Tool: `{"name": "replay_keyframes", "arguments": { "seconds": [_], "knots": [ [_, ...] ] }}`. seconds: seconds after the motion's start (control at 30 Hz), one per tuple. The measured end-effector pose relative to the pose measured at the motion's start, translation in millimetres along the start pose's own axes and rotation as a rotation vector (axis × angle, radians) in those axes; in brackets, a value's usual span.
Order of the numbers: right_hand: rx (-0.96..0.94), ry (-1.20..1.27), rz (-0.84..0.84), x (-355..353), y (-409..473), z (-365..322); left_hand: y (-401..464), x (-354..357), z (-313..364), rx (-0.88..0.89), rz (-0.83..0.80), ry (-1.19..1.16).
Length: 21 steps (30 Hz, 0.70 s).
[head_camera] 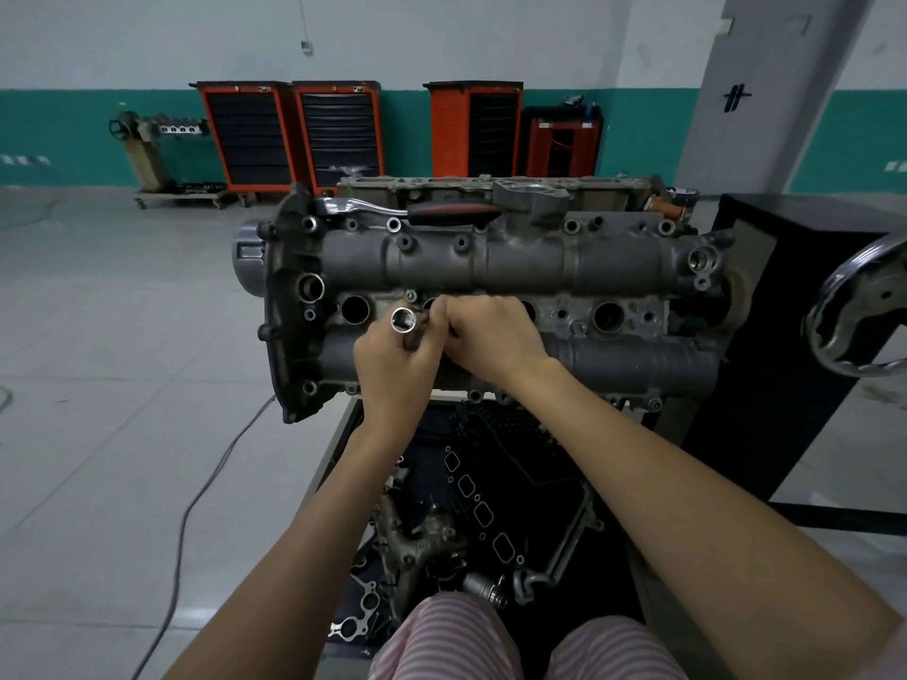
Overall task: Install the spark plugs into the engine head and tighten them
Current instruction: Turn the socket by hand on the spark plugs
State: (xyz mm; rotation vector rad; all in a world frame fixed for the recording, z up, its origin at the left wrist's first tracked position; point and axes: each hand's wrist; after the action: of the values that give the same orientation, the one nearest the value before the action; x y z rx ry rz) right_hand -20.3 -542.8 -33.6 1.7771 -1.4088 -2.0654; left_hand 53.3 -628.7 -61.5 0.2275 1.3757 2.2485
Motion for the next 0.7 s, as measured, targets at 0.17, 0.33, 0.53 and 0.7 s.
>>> {"name": "replay_keyframes", "arguments": {
  "seconds": [0.17, 0.33, 0.53, 0.7],
  "knots": [
    [-0.003, -0.004, 0.010, 1.4, 0.4, 0.8, -1.4, 1.1, -3.6, -0.036, 0.016, -0.061],
    [-0.015, -0.061, 0.004, 3.6, 2.5, 0.1, -2.3, -2.7, 1.6, 0.027, -0.013, -0.011],
    [-0.054, -0.056, 0.038, 1.2, 2.8, -1.0, -3.6, -5.1, 2.4, 0.039, -0.053, -0.039],
    [-0.004, 0.011, 0.084, -1.5, -0.5, -3.3, -1.1, -0.9, -0.7, -0.002, -0.030, 0.005]
  ]
}}
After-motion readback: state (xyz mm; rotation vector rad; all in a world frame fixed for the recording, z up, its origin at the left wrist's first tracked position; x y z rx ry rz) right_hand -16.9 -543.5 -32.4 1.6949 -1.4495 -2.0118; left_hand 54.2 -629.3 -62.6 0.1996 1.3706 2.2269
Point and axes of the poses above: each hand's wrist, its own y-axis towards the middle knuckle, its own x-axis out of the palm, z = x × y, and after that the axes turned 9 degrees about x, right-handed
